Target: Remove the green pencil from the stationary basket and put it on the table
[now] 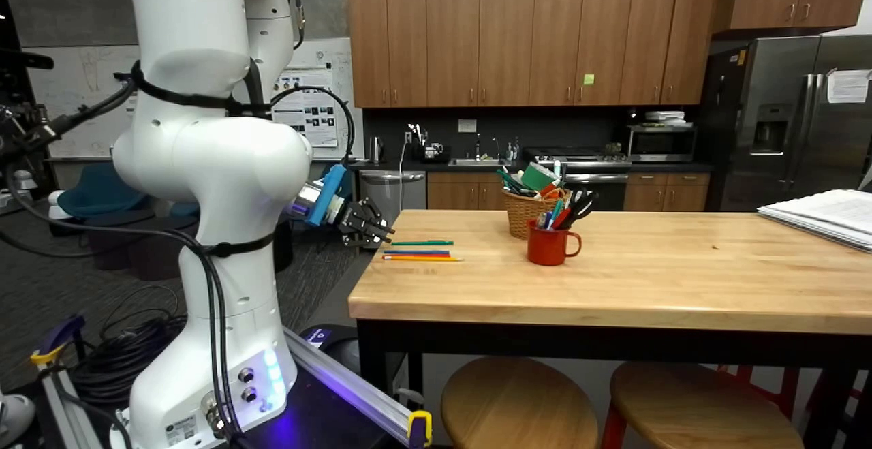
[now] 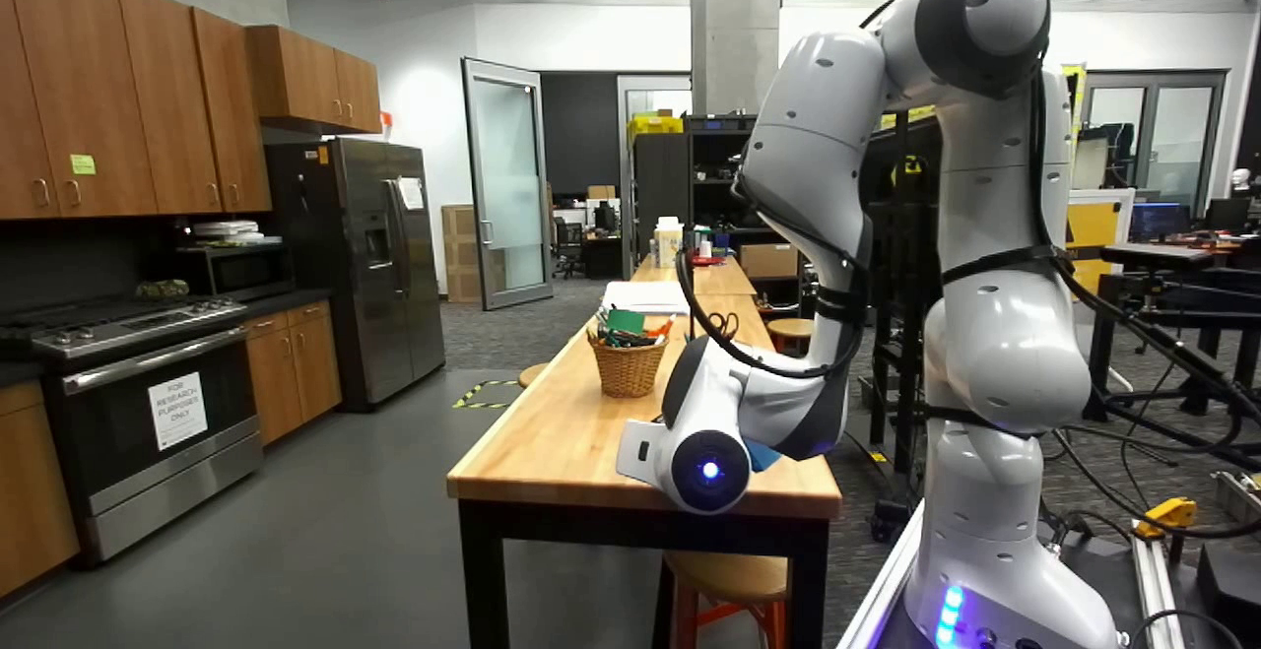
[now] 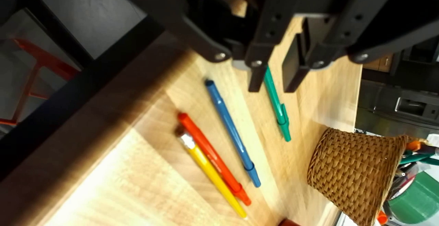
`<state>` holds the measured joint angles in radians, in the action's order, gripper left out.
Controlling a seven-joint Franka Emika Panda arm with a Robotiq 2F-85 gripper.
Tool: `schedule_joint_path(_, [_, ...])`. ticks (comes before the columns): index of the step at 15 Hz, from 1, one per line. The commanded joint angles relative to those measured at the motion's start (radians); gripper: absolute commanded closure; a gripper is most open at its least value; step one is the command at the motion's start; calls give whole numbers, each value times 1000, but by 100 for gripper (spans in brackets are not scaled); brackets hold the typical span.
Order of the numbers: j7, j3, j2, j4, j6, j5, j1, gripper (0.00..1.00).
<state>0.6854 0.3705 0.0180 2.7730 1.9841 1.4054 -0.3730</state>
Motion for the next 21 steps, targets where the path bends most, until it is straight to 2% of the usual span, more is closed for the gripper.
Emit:
schedule_joint_path(1, [-20, -7, 4, 0, 9, 19, 10, 94])
schedule_joint_path(3, [-22, -7, 2, 0, 9, 16, 10, 91])
schedule_joint_path(4, [-22, -7, -4, 0, 10, 14, 10, 80])
schedule_joint_path(5, [-23, -8, -10, 0, 12, 14, 11, 77])
schedule_joint_path(6, [-25, -10, -18, 0, 13, 13, 13, 64])
schedule_joint_path(9, [-35, -21, -71, 13, 27, -9, 24, 48])
schedule_joint_path(12, [-55, -47, -132, -2, 51, -81, 43, 26])
schedule_joint_path(15, [-117, -92, -224, -38, 108, -244, 67, 5])
schedule_joint_path(17, [-167, -114, -280, -67, 119, -370, 72, 0])
schedule_joint_path(21, [-206, -130, -368, -125, 63, -596, 85, 0])
